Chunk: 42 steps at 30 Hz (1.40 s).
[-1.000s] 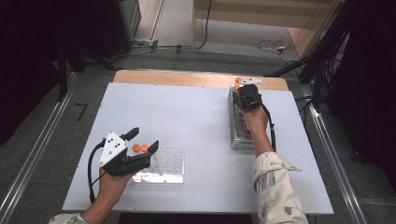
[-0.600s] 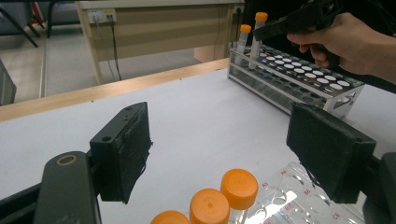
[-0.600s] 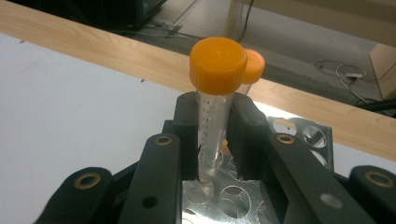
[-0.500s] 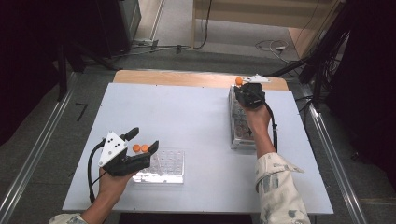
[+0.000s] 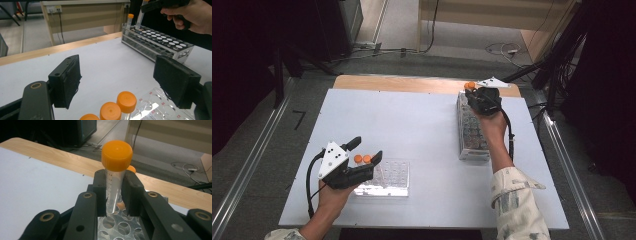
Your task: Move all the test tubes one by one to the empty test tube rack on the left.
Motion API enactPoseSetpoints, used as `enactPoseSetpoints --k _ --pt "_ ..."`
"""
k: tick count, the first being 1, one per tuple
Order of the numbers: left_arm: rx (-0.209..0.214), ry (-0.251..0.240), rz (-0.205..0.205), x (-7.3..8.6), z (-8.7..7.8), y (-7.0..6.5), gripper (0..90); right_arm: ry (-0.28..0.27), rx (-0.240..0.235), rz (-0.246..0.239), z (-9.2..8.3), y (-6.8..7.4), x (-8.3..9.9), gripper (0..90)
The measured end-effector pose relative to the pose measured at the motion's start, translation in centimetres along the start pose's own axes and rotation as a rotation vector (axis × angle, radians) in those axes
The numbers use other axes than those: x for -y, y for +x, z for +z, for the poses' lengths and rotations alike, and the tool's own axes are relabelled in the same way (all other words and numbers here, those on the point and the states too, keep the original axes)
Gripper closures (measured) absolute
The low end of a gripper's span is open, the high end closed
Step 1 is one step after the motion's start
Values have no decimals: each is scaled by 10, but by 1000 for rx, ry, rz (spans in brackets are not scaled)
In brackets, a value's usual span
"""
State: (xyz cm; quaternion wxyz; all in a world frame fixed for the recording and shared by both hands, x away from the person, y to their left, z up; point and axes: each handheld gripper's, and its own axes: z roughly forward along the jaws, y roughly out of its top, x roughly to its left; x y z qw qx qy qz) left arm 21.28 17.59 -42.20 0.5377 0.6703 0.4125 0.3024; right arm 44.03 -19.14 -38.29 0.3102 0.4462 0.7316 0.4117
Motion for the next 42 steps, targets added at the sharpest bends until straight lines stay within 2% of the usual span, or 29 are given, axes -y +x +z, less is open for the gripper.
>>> enactPoseSetpoints --k 9,25,42 --pt "-1 1 2 -1 -1 0 219 -10 -59 -23 -12 13 -3 724" --pt "3 -9 -3 -3 -1 0 227 -30 -180 -86 -32 53 -1 724" --pt "18 -3 -12 -7 3 -1 227 -21 -296 -144 -48 86 9 724"
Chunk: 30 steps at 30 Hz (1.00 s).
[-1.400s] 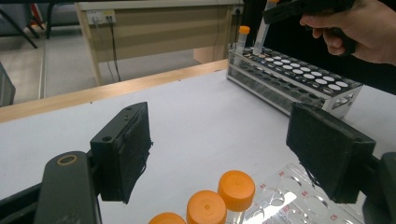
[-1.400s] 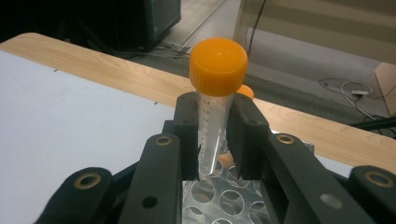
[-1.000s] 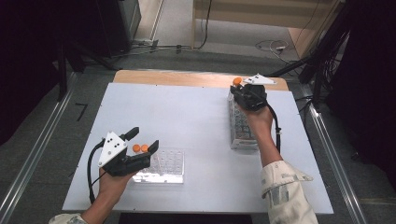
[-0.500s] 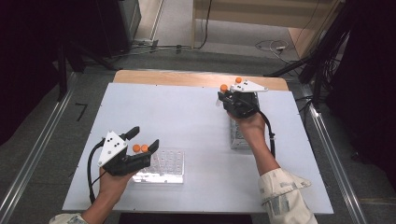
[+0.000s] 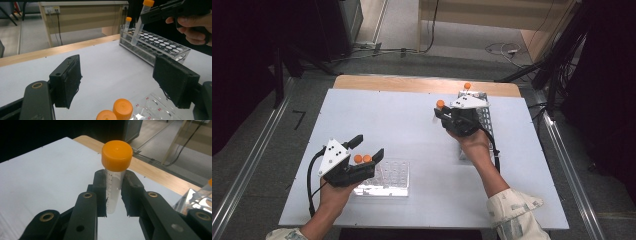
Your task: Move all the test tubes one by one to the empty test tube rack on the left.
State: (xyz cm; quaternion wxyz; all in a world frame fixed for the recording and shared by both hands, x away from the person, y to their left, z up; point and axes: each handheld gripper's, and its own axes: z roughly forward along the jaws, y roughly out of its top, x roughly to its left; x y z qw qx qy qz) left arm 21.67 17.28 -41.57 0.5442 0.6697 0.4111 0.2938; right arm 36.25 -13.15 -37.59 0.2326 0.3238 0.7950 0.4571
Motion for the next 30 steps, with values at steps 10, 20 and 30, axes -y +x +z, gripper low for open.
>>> enactPoseSetpoints --k 10,20,30 --pt "11 3 -9 -10 8 -1 250 26 -62 -30 2 20 3 724" --pt "34 5 -6 -24 27 -6 296 31 -118 -73 5 41 3 724" --pt "71 21 -1 -30 45 -9 336 49 -170 -106 10 60 5 723"
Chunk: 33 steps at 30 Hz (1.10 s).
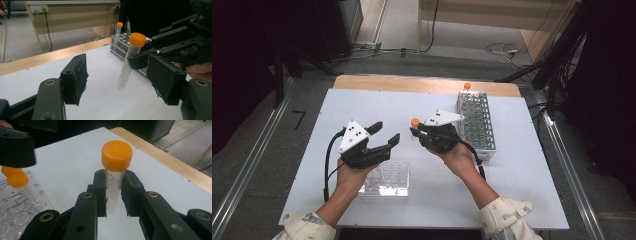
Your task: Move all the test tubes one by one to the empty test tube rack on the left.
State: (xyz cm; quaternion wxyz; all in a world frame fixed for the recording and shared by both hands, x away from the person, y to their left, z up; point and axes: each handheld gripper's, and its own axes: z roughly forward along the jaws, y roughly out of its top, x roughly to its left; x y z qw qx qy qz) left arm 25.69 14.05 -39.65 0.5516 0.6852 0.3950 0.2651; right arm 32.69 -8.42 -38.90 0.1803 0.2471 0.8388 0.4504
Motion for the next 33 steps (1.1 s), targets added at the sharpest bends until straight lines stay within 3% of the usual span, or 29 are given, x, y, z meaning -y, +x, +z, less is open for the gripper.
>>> enactPoseSetpoints --k 5,11,22,29,33 --pt "22 -3 1 -4 5 -1 365 5 -28 -18 4 9 -3 723" --pt "76 -3 14 -7 8 -6 471 6 -58 -42 7 21 -7 723" --pt "74 -2 28 -7 8 -6 672 10 -95 -72 9 33 -9 722" --pt "76 1 27 -7 7 -6 696 9 -99 -69 8 33 -9 714" --pt "64 -5 23 -8 2 -4 699 10 -120 -67 6 33 -8 529"
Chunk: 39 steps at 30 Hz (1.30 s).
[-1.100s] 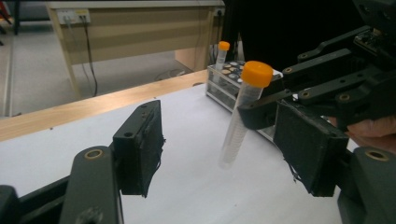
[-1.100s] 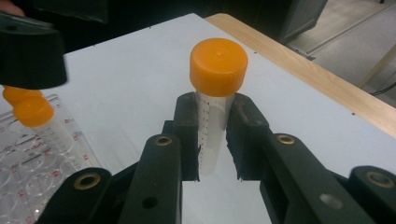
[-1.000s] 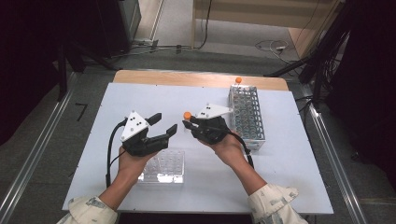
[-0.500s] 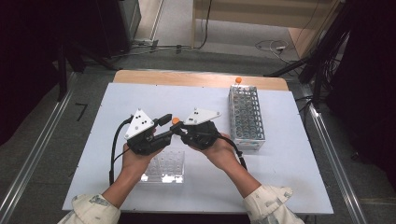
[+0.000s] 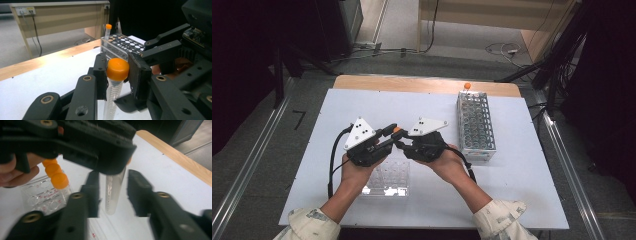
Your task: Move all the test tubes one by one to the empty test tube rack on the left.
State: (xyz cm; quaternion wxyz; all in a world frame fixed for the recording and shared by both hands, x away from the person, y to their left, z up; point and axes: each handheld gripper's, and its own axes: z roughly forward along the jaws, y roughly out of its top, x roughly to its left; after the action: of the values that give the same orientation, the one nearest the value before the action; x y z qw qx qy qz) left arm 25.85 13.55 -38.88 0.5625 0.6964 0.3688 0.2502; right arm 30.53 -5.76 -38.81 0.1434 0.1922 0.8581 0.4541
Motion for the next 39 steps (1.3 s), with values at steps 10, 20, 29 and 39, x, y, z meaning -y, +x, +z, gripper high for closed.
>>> enactPoseSetpoints --k 10,20,29,39 --pt "-1 7 -16 3 -27 -1 700 4 37 63 -17 -22 20 344" --pt "-11 40 -27 15 -40 -3 700 10 87 103 -25 -39 31 355" --pt "-11 74 -33 23 -41 -7 699 3 97 102 -25 -41 32 360" --pt "-57 72 -35 48 -36 -11 699 8 107 117 -26 -44 34 352"
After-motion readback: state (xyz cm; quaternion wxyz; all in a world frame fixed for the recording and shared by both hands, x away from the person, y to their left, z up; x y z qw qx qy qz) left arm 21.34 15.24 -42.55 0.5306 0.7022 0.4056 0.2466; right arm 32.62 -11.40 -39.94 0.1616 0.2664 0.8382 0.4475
